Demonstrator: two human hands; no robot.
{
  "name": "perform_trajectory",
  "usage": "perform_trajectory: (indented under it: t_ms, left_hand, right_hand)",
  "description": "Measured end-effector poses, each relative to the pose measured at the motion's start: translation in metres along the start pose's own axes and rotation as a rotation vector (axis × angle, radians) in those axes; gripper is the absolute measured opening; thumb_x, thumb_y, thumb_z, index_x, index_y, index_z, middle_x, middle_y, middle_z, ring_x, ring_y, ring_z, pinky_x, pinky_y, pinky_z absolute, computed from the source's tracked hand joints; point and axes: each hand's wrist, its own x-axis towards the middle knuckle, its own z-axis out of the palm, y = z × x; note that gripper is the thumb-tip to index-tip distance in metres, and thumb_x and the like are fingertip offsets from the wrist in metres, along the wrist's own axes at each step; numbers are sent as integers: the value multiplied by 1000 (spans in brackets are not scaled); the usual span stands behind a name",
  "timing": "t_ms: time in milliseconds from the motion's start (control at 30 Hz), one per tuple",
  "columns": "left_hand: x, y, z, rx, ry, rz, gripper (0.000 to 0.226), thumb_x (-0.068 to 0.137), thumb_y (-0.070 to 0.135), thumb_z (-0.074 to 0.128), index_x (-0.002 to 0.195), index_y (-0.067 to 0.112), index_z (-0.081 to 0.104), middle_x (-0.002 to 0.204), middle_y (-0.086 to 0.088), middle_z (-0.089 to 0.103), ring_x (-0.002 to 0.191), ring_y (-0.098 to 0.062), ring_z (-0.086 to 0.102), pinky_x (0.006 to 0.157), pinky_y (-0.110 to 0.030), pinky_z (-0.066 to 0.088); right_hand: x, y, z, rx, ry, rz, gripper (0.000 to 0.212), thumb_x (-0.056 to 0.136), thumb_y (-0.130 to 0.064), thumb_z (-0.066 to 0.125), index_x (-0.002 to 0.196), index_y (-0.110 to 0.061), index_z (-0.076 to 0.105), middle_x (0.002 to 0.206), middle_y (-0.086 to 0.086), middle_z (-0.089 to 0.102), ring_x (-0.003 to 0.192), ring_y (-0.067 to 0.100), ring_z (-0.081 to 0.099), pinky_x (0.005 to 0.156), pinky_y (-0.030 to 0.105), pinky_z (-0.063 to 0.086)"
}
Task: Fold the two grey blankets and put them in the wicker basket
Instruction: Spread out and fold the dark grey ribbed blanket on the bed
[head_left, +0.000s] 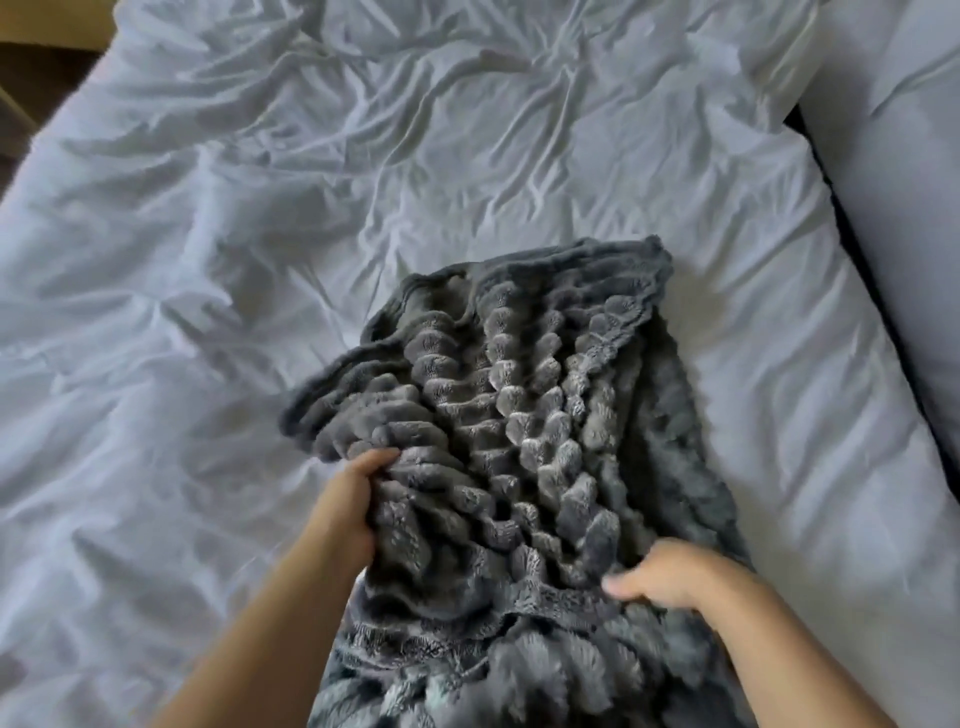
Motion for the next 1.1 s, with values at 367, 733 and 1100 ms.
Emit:
perform_trajectory:
  t_ms: [367, 733, 1100]
  left_hand:
    - [-66, -29, -15, 482, -462, 135, 32, 75, -17, 55, 94, 9, 51, 66, -3, 60, 41, -8, 33, 36, -15, 21]
    - [-33, -43, -69, 605, 355, 114, 22, 98, 23, 42, 94, 7, 56, 90, -18, 59, 79, -29, 56, 70, -35, 44]
    - [-10, -2, -25, 316, 38, -172, 15, 87, 19, 54, 92, 6, 61, 73, -14, 69, 57, -26, 65, 54, -32, 55]
  right_hand:
    - [20, -60, -3, 620, 241, -428, 23, 85, -19, 56, 106, -15, 62, 95, 4, 64, 90, 20, 60, 72, 27, 44]
    - [-51, -7, 23, 415, -355, -228, 41, 72, -57, 71, 85, -18, 71, 85, -6, 69, 81, 11, 65, 59, 15, 45]
    - [20, -60, 8, 1422, -16, -181, 15, 80, 3, 55, 71, -4, 64, 56, 12, 64, 43, 20, 61, 53, 27, 50]
